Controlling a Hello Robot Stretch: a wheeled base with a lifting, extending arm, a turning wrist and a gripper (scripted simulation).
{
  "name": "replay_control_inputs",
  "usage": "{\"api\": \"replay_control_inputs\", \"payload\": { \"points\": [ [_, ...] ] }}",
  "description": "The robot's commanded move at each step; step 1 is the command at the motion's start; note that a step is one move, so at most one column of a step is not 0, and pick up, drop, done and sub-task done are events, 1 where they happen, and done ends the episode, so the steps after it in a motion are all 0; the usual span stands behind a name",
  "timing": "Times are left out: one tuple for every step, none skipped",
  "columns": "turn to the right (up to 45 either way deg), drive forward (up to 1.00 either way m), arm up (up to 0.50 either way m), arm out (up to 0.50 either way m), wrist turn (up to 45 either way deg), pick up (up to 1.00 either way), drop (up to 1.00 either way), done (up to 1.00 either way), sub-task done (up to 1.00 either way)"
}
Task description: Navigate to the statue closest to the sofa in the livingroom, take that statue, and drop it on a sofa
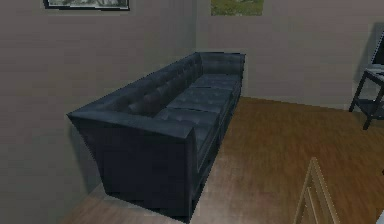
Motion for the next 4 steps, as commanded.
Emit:
{"api": "replay_control_inputs", "payload": {
  "points": [
    [0.0,0.00,0.00,0.00,45.0,0.00,0.00,0.00,0.00],
    [0.0,0.00,0.00,0.00,39.0,0.00,0.00,0.00,0.00],
    [0.0,0.00,-0.30,0.00,0.0,0.00,0.00,0.00,0.00],
    [0.0,0.00,0.00,0.00,0.0,1.00,0.00,0.00,0.00]
  ]
}}
